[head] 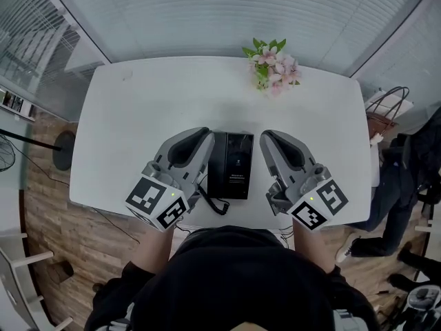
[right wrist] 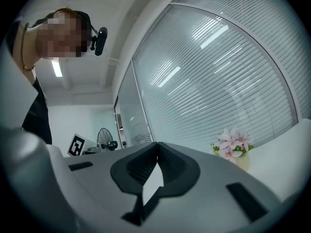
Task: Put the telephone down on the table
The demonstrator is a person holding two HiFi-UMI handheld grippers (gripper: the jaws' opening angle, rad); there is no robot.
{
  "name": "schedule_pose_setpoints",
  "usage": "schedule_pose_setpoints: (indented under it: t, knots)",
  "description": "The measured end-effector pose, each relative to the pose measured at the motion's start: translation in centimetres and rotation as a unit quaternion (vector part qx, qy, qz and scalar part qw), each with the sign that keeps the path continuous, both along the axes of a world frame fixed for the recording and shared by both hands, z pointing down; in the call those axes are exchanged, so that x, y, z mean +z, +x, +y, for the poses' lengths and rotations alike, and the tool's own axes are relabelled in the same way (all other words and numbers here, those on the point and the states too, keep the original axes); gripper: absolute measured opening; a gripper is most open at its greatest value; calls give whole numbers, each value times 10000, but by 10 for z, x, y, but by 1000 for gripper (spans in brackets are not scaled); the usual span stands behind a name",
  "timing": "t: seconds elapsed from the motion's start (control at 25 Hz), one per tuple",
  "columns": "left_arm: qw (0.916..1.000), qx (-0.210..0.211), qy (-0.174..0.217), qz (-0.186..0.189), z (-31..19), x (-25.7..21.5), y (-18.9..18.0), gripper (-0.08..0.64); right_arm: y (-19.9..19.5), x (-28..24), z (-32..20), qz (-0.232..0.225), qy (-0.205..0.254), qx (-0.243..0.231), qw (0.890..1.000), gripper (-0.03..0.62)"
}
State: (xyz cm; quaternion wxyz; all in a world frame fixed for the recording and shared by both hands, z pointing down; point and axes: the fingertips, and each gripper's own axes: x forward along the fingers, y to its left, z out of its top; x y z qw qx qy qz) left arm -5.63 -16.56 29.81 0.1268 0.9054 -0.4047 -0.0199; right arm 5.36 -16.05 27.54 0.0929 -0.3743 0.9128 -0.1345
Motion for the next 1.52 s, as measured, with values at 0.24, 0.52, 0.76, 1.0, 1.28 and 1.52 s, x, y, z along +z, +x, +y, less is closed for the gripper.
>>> schedule_pose_setpoints:
  t: [0.24,0.52,0.76,1.0,1.28,1.52]
  knots:
    - [9999,78,71,107,6,-7,2,14,-2,-6,5,136,180,45,9997,6]
    - [9997,176,133,98,10,-13,4,14,-9,-14,12,185,318,-70,9993,5]
    - [9995,235,193,68,14,-17,4,14,-12,-17,15,178,370,-57,9991,3]
    - [9995,254,195,81,16,-16,2,14,-16,-18,18,170,387,-53,9991,5]
    - [9994,261,184,92,18,-16,1,14,-17,-17,19,157,360,-24,9992,3]
    - [9993,277,207,123,17,-17,0,14,-18,-17,20,142,371,-18,9992,3]
